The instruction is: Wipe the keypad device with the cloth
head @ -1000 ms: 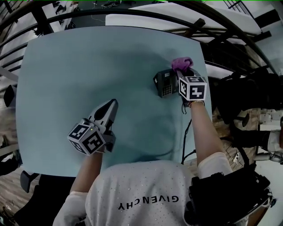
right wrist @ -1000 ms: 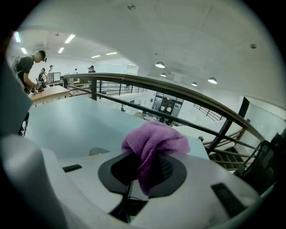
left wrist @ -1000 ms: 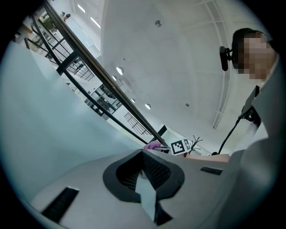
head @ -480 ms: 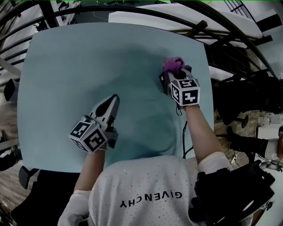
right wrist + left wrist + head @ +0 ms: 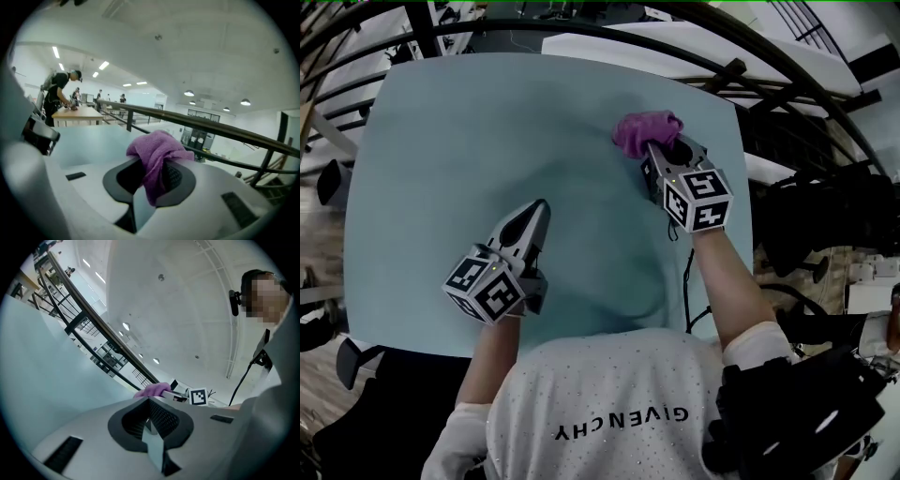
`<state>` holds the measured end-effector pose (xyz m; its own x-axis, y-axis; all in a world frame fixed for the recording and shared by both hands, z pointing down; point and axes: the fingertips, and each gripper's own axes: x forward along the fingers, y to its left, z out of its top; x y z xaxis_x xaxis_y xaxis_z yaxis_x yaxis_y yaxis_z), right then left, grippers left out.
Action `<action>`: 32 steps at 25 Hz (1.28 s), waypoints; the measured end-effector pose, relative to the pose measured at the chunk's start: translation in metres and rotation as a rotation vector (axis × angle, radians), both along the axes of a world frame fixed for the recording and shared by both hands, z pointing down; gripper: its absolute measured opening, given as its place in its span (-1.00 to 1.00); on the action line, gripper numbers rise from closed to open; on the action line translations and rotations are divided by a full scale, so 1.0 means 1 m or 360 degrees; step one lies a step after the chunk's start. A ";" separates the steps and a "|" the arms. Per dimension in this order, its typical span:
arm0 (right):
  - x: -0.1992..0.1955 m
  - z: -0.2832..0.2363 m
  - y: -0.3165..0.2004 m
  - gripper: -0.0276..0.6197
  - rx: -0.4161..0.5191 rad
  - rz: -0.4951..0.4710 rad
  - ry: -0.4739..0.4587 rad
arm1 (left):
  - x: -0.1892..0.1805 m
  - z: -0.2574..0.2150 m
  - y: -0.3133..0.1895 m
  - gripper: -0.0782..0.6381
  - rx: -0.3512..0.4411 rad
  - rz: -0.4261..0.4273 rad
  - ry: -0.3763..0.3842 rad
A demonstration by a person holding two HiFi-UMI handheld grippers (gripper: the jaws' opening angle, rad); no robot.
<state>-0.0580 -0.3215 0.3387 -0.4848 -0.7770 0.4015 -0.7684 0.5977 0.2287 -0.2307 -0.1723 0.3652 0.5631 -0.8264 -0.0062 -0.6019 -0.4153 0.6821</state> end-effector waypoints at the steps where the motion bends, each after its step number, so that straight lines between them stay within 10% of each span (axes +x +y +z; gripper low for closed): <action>1: -0.010 -0.010 0.006 -0.73 0.0016 -0.0068 -0.0067 | -0.002 -0.002 0.002 -0.78 0.0003 -0.0007 -0.0005; 19: 0.083 0.122 0.047 -0.73 -0.0584 0.0275 0.0191 | 0.011 -0.031 0.059 -0.78 -0.0006 -0.0085 -0.0056; 32: 0.128 0.153 0.092 -0.73 -0.0791 0.0150 0.0174 | 0.100 -0.086 0.088 -0.78 0.0103 -0.0127 -0.0160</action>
